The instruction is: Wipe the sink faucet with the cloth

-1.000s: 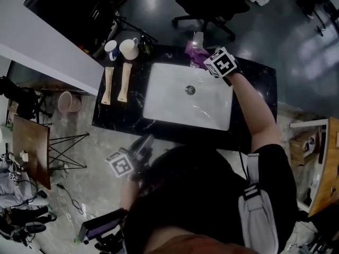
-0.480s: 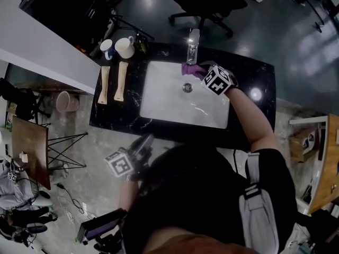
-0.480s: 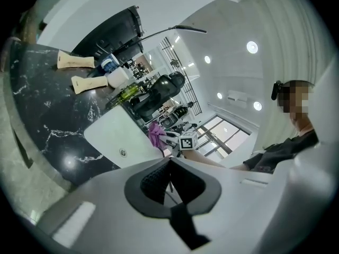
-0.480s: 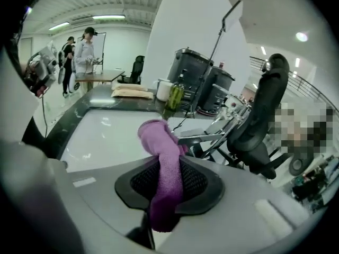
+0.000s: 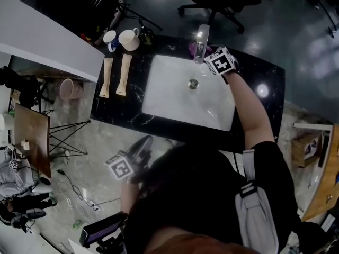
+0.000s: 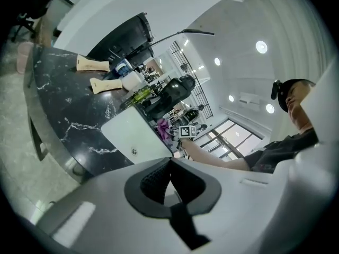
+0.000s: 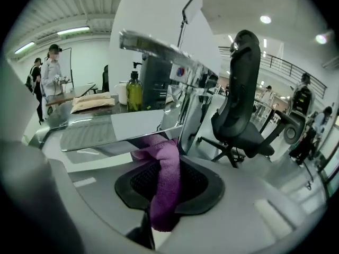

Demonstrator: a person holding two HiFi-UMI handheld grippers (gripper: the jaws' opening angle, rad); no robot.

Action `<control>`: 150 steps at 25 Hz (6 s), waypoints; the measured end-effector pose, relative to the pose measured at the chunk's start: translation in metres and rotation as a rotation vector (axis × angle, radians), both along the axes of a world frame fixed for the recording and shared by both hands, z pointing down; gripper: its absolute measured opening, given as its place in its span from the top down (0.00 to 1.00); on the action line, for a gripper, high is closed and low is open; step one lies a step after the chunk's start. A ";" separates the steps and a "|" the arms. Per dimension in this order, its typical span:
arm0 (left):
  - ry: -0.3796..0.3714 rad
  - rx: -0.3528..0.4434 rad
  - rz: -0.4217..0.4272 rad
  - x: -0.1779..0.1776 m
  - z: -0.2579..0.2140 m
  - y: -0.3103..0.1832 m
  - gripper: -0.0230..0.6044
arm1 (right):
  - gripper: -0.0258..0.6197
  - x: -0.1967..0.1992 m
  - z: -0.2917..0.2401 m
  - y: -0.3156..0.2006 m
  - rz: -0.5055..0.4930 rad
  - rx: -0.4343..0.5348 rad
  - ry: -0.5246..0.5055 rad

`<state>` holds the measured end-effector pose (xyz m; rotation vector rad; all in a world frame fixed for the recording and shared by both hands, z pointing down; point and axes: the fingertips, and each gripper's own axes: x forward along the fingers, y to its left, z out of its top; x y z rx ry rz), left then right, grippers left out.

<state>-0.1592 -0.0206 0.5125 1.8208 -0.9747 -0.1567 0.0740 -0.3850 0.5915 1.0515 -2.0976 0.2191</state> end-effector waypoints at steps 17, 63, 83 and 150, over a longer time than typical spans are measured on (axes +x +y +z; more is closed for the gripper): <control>-0.003 0.005 0.031 -0.004 0.004 -0.005 0.97 | 0.82 0.022 0.012 0.018 0.222 -0.135 -0.238; 0.004 -0.024 -0.002 -0.003 0.009 -0.007 0.97 | 0.82 0.027 0.048 -0.039 0.638 -0.557 -0.938; 0.001 -0.036 0.006 0.004 0.008 -0.003 0.97 | 0.82 0.025 -0.140 -0.084 -0.001 -0.502 -1.033; 0.139 0.139 0.325 -0.007 -0.016 -0.003 0.97 | 0.82 -0.049 -0.211 0.200 0.097 -0.062 -1.127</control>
